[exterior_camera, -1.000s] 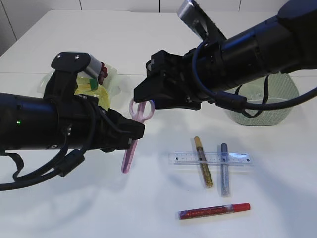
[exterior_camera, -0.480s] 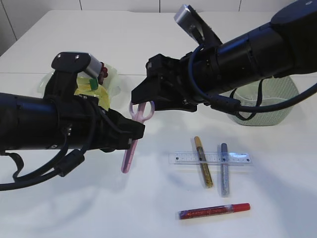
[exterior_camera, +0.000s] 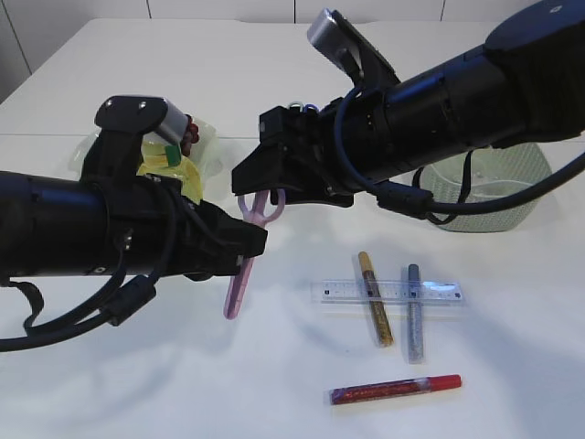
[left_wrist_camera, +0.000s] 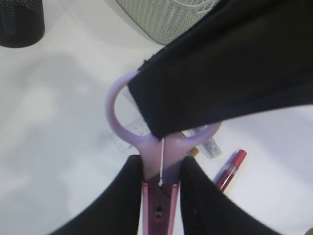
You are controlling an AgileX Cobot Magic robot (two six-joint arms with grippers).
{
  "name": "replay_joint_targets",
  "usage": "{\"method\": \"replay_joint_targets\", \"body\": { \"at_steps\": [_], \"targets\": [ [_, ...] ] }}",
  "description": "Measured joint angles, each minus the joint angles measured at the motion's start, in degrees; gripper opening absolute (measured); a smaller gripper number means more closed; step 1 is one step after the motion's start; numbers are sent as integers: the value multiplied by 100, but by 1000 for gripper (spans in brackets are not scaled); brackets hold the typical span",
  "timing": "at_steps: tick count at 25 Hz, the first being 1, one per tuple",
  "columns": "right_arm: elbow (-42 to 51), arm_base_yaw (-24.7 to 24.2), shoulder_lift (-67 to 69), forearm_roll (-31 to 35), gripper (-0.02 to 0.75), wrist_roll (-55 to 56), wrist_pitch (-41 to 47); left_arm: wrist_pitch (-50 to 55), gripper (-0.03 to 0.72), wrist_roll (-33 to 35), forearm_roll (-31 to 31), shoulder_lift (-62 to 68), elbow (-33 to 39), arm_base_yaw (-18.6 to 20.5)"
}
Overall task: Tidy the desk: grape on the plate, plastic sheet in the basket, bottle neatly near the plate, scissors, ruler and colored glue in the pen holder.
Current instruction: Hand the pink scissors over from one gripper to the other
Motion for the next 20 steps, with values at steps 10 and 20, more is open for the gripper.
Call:
{"method": "replay_joint_targets", "body": {
  "at_steps": [10, 20],
  "targets": [
    [0, 0, 132, 0, 359, -22, 63, 0, 162, 0, 0, 0, 0, 0],
    [0, 0, 132, -87, 113, -34, 193, 0, 162, 0, 0, 0, 0, 0]
  ]
}}
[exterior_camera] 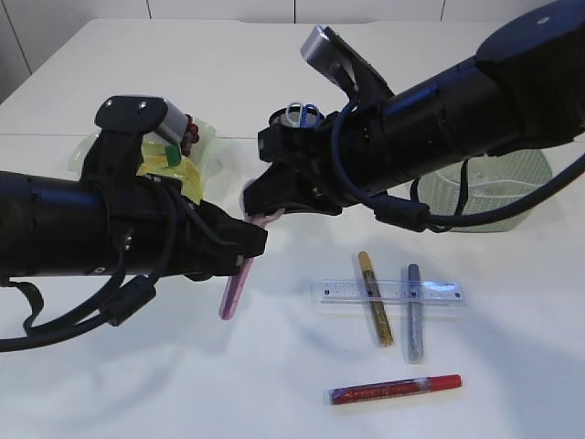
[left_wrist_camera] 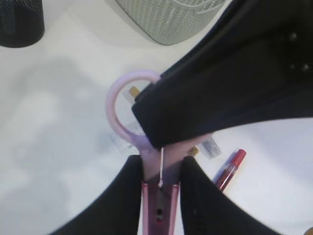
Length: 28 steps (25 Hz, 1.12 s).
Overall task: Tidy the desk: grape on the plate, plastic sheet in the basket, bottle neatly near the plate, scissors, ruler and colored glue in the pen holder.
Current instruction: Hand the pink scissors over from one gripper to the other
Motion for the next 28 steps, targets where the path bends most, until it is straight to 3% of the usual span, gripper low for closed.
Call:
{"method": "replay_joint_targets", "body": {
  "at_steps": [3, 13, 16, 19, 21, 23, 28],
  "targets": [
    [0, 0, 0, -60, 60, -8, -11, 0, 162, 0, 0, -1, 0, 0],
    [0, 0, 0, -69, 55, -30, -11, 12, 179, 0, 98, -1, 0, 0],
    [0, 0, 0, -69, 55, -54, -23, 200, 279, 0, 255, -1, 0, -7],
    [0, 0, 0, -69, 55, -63, -137, 364, 486, 0, 397, -1, 0, -7],
    [0, 0, 0, -69, 55, -77, -204, 387, 561, 0, 426, -1, 0, -7],
    [0, 0, 0, -69, 55, -77, -274, 392, 575, 0, 439, -1, 0, -7],
    [0, 0, 0, -69, 54, -77, -460, 401, 523, 0, 466, -1, 0, -7]
  ]
}}
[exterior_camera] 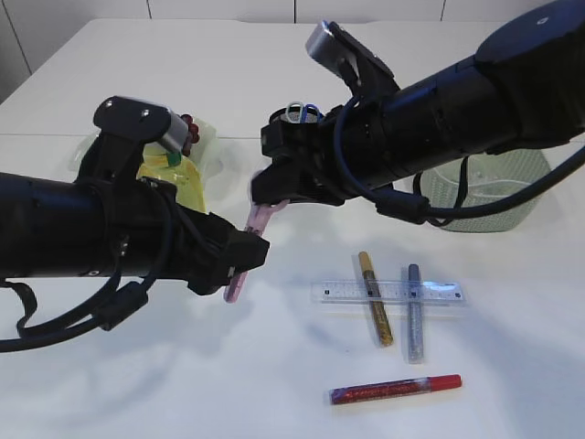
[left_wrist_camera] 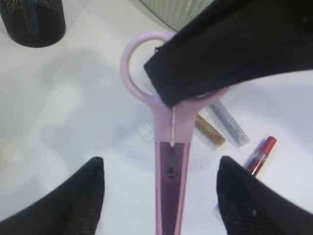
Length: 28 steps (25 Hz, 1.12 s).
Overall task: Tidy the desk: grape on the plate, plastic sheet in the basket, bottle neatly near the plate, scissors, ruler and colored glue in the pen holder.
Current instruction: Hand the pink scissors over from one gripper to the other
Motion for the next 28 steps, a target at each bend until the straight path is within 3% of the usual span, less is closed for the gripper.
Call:
{"method": "replay_joint_targets", "body": {
  "at_steps": [12, 17, 23, 28],
  "targets": [
    [0, -90, 0, -13, 54, 0, -288, 634, 508, -80, 238, 0, 0, 0],
    [0, -113, 0, -13, 54, 0, -288, 752, 508, -155, -51, 268, 0, 0],
    [0, -125, 0, -41, 54, -11, -277, -613, 508, -166, 95, 367, 0, 0],
    [0, -125, 0, -41, 54, -11, -277, -1826, 508, -719, 1159, 367, 0, 0]
  ]
}}
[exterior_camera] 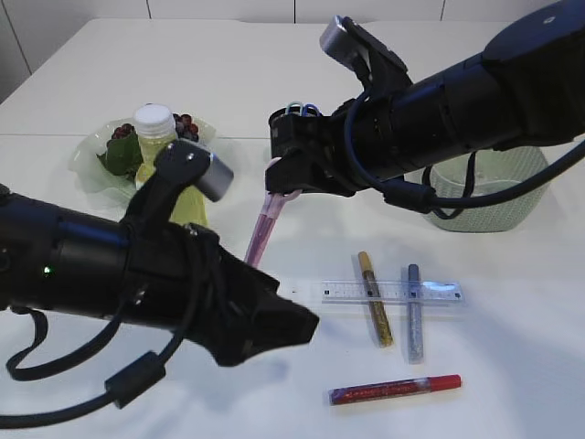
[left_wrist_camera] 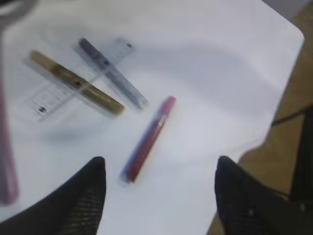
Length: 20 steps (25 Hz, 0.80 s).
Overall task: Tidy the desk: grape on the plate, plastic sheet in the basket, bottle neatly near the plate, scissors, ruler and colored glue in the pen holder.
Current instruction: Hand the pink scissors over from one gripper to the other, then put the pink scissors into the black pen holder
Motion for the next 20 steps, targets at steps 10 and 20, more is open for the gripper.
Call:
{"method": "replay_joint_targets", "body": {
  "at_steps": [10, 20],
  "targets": [
    [9, -65, 0, -84, 54, 0, 0, 139, 459, -2697, 2190, 0, 0, 182],
    [-161, -546, 0, -127, 54, 0, 38, 653, 446, -2891, 2190, 0, 0, 411]
  ]
}}
